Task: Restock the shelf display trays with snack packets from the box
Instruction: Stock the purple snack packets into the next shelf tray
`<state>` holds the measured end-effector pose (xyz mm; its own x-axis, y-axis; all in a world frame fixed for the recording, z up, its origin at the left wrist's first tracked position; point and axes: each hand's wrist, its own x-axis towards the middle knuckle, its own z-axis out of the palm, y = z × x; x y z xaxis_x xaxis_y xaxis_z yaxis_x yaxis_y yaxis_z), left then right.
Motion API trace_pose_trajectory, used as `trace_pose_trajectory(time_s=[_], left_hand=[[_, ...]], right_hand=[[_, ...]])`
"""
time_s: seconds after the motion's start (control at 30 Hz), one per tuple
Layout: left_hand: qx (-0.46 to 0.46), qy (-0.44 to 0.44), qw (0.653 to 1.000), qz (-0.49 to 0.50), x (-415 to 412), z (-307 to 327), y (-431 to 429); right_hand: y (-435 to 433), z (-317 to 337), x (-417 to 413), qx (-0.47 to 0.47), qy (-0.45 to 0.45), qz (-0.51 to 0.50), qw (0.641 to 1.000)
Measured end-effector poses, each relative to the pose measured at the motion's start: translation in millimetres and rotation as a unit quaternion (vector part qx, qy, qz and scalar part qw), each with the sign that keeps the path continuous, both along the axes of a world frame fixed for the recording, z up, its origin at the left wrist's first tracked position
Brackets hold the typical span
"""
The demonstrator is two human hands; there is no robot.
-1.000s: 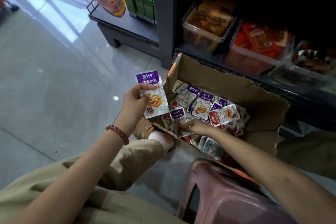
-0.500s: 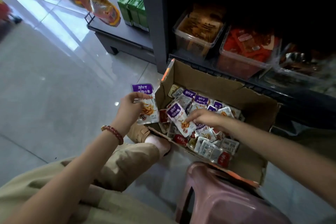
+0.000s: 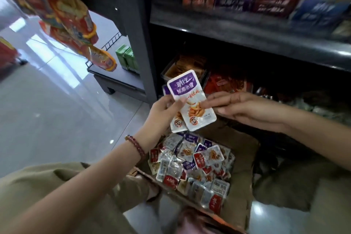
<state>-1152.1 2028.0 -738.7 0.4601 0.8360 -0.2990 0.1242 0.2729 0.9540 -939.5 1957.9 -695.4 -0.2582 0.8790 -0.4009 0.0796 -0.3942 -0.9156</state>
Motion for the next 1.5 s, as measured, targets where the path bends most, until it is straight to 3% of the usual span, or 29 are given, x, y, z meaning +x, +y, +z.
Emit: trace_pose_trajectory(time_s=[0.13, 0.23, 0.3, 0.4, 0.6, 0.73, 0.83, 0.93, 1.2, 1.43, 1.5], left_hand=[[0.128, -0.051, 0.990, 0.007, 23, 22, -2], [0.227, -0.019, 0.974, -0.013, 41, 37, -2], [0.323, 0.022, 0.945, -0.042, 52, 46, -4], [0.400, 0.008, 0.912, -0.095, 66, 55, -8], [0.286, -0.085, 0.954, -0.018, 87, 65, -9], [0.294, -0.046, 0.954, -0.026, 89, 73, -10], [0.285, -0.015, 0.955, -0.079, 89, 73, -11], [0.283, -0.030, 0.956, -0.071, 91, 75, -8], [0.217, -0.099, 0.969, -0.067, 96, 86, 2], [0.240, -0.130, 0.961, -0.035, 98, 96, 17], [0.251, -0.131, 0.958, -0.047, 100, 98, 18]], right_hand=[[0, 30, 16, 0.002, -0.110, 0.091, 0.990], [4, 47, 16, 0.074, -0.231, -0.019, 0.970], [6, 53, 14, 0.100, -0.167, -0.131, 0.972], [10, 57, 8, 0.157, -0.039, -0.203, 0.966], [17, 64, 0, 0.188, 0.045, -0.332, 0.923], [23, 64, -4, 0.196, 0.041, -0.371, 0.907], [26, 65, -5, 0.183, 0.091, -0.422, 0.883], [30, 72, -1, 0.189, 0.139, -0.439, 0.867], [35, 76, 1, 0.269, 0.042, -0.403, 0.874], [37, 89, 18, 0.319, -0.114, -0.301, 0.892], [35, 88, 22, 0.311, -0.122, -0.299, 0.894]])
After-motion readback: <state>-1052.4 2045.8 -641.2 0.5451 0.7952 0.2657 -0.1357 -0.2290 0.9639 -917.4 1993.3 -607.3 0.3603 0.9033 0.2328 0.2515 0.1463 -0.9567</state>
